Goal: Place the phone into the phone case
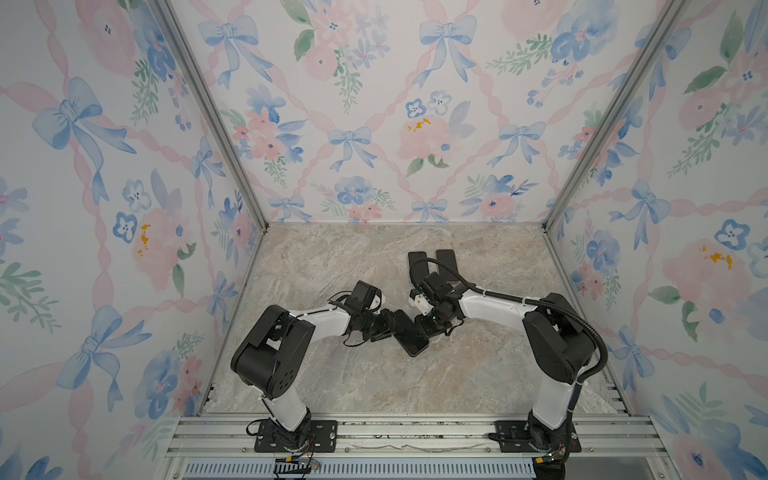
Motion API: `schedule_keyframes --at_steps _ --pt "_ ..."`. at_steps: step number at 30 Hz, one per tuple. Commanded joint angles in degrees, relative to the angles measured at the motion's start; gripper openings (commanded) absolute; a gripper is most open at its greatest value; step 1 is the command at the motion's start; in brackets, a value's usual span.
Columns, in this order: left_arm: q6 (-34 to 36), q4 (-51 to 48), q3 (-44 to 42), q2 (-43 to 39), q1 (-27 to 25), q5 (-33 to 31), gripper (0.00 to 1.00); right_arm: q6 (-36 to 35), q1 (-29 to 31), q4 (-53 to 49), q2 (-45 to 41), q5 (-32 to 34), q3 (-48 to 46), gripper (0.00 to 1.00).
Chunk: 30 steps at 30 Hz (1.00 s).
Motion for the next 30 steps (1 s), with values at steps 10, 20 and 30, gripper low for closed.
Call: schedule_keyframes --at_steps 10,20,30 --pt "3.4 -1.4 3.9 5.9 -1.2 0.6 0.46 14.1 3.0 0.0 -8.8 5.2 -6.1 0.35" --pt "-0.2 -1.5 -5.8 -4.3 -1.8 6.1 0.47 27.3 5.0 7.2 -17.2 5.4 -14.4 0.34" --pt "-0.8 -1.5 -6.5 -3.8 -4.4 6.5 0.33 26.0 5.8 8.4 -15.0 5.3 -15.2 0.28"
